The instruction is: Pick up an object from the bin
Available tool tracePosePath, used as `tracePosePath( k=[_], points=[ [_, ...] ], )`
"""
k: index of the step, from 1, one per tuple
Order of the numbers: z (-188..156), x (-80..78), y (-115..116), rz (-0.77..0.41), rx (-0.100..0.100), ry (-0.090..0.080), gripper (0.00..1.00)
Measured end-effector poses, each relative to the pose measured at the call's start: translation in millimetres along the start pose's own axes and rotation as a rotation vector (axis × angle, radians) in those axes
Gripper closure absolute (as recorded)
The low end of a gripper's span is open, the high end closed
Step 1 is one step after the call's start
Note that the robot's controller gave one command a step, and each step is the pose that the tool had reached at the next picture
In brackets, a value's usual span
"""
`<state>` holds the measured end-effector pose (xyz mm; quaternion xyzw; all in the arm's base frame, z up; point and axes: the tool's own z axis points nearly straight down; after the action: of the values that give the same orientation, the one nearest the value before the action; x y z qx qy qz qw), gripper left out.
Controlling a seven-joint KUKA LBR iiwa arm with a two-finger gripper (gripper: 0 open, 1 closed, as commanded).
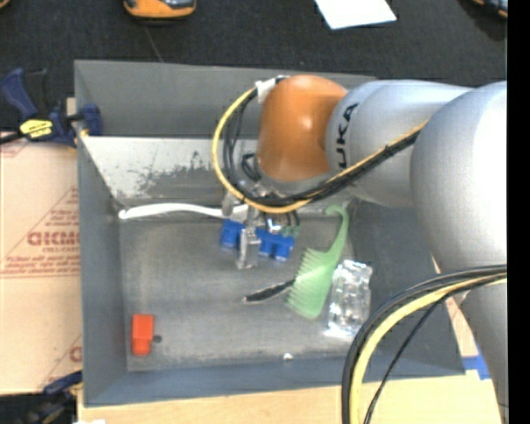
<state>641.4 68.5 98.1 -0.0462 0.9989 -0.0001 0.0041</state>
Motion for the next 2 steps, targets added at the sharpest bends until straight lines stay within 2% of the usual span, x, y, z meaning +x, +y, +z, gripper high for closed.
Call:
tracePosePath(
  k=[1,2],
  points=[
    [18,-2.7,-7,-0.029,-0.003,-0.008,0.00],
    [22,-7.6,-28,0.111,-0.001,-0.020,1.00]
  ],
)
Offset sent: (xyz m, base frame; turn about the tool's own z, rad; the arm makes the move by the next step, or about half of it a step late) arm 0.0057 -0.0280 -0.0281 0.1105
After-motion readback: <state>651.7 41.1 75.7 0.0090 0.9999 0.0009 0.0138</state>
